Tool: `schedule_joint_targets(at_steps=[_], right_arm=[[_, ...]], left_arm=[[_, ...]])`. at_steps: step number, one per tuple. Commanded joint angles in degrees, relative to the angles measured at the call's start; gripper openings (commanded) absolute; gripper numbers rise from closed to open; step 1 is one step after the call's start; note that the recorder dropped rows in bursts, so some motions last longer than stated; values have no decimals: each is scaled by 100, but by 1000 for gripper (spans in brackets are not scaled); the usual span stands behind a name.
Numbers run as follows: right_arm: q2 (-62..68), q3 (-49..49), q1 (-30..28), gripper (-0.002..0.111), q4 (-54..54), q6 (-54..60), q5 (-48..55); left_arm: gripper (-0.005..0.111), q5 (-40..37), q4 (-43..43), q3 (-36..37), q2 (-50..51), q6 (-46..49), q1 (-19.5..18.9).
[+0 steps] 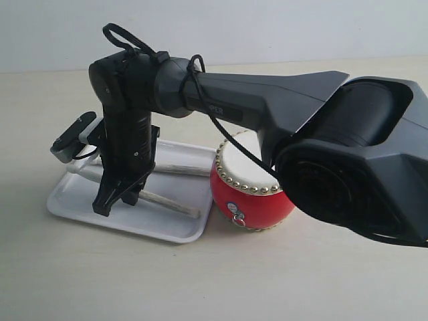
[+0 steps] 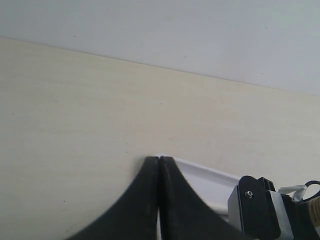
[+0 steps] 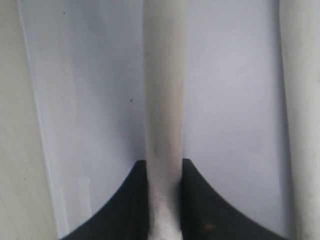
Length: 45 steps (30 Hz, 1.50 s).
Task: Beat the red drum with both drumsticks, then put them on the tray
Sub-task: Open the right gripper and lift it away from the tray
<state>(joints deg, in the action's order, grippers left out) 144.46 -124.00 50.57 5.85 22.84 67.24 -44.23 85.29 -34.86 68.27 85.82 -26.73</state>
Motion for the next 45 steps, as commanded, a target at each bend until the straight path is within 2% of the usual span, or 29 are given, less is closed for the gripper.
schedule_joint_targets(at_steps=[1, 5, 9, 27, 31, 37, 42, 45], right_arm=[[-36, -34, 10, 19, -63, -5, 5], [-36, -34, 10, 31, -63, -5, 5], [-36, -34, 10, 37, -63, -17, 5], [-1095, -34, 10, 38, -39, -211, 272], [-1421, -34, 10, 30, -28, -319, 272], [-1783, -34, 10, 0, -39, -512, 272], [-2250, 145, 10, 0, -49, -557, 272], [-2989, 1224, 10, 0, -49, -545, 272]], left_arm=[[0, -44, 100, 18, -34, 26, -8], [0, -44, 100, 18, -34, 39, -8], [0, -44, 100, 18, -34, 39, -8], [0, -44, 62, 18, -34, 62, -8], [0, -44, 65, 18, -20, 62, -8], [0, -44, 65, 18, -22, 151, -8], [0, -73, 65, 18, -22, 249, -8], [0, -486, 148, 28, -22, 593, 2]])
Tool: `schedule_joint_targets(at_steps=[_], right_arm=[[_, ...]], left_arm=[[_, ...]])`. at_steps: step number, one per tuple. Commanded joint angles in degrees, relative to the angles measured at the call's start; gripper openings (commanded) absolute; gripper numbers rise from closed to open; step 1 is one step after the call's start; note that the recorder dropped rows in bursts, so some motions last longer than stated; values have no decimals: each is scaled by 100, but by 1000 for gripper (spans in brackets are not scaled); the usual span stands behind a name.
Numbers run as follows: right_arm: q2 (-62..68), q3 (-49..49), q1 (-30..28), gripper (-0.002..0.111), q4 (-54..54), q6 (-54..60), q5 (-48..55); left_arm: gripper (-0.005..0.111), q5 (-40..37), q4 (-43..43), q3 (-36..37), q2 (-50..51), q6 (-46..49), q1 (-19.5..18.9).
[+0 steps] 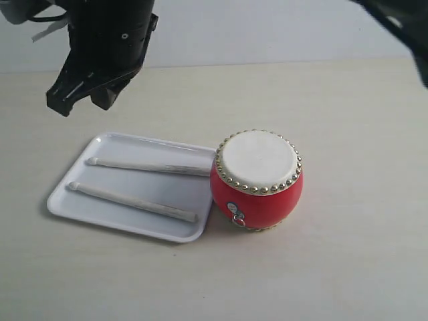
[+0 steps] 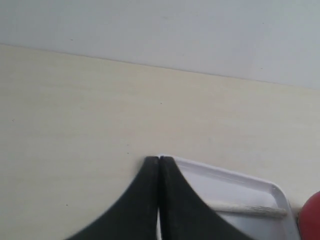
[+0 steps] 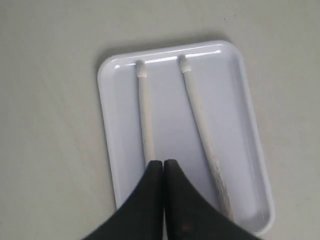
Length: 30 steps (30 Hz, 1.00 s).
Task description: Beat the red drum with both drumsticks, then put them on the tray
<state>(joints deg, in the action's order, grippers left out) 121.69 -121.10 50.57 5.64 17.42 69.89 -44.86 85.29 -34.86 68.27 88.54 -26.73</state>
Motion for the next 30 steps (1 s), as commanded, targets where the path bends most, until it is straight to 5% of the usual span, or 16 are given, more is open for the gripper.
schedule_joint_targets(at_steps=[1, 5, 10, 23, 30], right_arm=[[-1000, 1267, -1, 0, -40, 10, 7], [-2521, 2994, -1, 0, -36, 37, -928], [-4846, 4975, -1, 0, -27, -127, -2687], [-8710, 7068, -1, 0, 148, -258, -4523], [-9877, 7068, -1, 0, 232, -258, -4523]], left_arm=[[0, -545, 188, 28, -22, 394, 2], [0, -1153, 256, 28, -22, 601, 88], [0, -867, 256, 28, -22, 566, 1045], [0, 2707, 750, -30, -22, 741, 4904], [0, 2167, 703, -40, -22, 741, 5019]])
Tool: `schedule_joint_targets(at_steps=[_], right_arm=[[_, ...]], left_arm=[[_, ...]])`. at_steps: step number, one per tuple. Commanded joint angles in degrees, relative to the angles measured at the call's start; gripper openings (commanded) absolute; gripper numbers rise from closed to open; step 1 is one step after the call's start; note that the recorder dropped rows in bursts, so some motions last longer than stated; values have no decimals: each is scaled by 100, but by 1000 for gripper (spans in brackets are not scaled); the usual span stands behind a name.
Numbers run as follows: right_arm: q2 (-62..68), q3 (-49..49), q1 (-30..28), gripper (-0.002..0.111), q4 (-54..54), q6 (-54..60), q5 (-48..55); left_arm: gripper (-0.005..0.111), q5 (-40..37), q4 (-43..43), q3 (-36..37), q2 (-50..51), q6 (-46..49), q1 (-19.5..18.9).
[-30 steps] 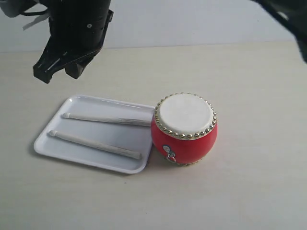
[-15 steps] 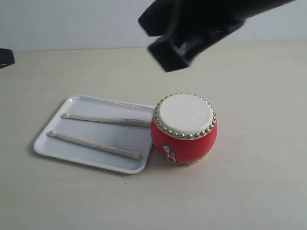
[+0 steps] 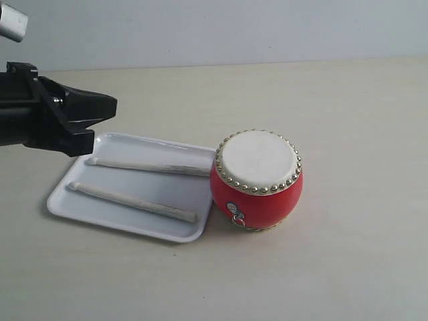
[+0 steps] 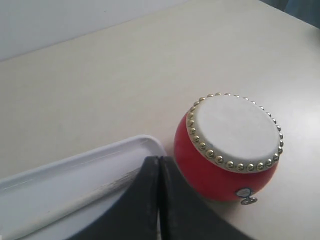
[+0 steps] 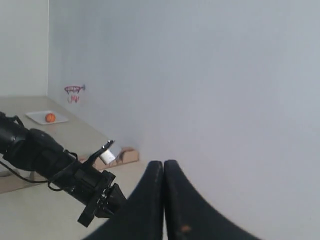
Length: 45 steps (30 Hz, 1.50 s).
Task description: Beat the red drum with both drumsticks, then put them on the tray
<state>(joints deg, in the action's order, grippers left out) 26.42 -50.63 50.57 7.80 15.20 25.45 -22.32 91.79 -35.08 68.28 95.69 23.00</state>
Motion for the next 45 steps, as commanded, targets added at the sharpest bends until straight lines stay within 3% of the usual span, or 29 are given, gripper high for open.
schedule_joint_targets(at_steps=[1, 9, 13, 20, 27, 39, 44, 45], right_arm=[[-428, 21, -1, 0, 16, -37, -78], [-578, 21, -1, 0, 16, -37, -78], [-577, 21, -1, 0, 65, -37, -78], [-577, 21, -1, 0, 65, -37, -78], [-577, 21, -1, 0, 65, -37, -78], [-577, 21, -1, 0, 175, -37, -78], [-577, 21, -1, 0, 175, -37, -78], [-577, 21, -1, 0, 175, -37, -78]], left_arm=[[0, -87, 53, -18, -23, 26, 46], [0, 6, 4, -18, -76, -71, 11], [0, 29, 168, 99, -500, -1155, -130], [0, 293, 360, 842, -2146, -2598, -187], [0, 390, 336, 1304, -2997, -2544, -187], [0, 947, 330, 1305, -3023, -2451, -190], [0, 1195, 280, 1305, -3023, -2918, -190], [0, 1291, -68, 1305, -3023, -3311, -190]])
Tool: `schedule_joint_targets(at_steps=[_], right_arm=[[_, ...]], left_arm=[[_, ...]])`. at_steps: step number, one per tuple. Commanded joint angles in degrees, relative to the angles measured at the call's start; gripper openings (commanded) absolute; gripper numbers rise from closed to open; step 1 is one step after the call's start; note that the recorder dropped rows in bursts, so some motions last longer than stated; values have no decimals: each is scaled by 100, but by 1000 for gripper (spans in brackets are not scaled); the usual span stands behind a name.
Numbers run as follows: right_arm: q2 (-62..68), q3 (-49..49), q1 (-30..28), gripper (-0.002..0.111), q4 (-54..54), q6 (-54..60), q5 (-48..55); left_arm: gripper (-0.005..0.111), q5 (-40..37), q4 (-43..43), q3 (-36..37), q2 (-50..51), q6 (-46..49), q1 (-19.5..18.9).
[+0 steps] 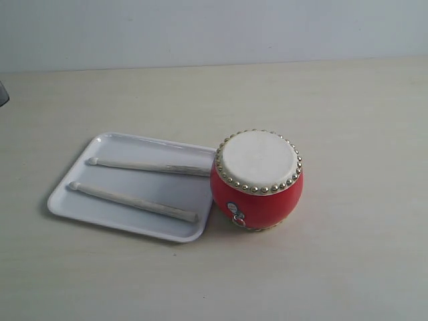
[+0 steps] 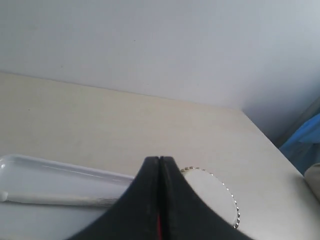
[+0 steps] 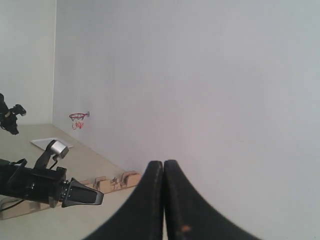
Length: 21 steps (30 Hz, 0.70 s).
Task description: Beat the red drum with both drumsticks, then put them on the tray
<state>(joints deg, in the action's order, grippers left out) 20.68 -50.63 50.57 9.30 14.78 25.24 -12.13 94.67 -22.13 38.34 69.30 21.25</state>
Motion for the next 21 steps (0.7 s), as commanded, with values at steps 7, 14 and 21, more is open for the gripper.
schedule_joint_targets(at_steps=[7, 14, 21], right_arm=[[-4, 21, -1, 0, 26, 6, -58], [-4, 21, -1, 0, 26, 6, -58], [-4, 21, -1, 0, 26, 6, -58]], left_arm=[[0, 1213, -6948, 176, -129, -7654, -15], [0, 1737, -8845, 1012, -887, -8379, -15], [0, 1724, -8845, 1626, -1844, -7077, -15]])
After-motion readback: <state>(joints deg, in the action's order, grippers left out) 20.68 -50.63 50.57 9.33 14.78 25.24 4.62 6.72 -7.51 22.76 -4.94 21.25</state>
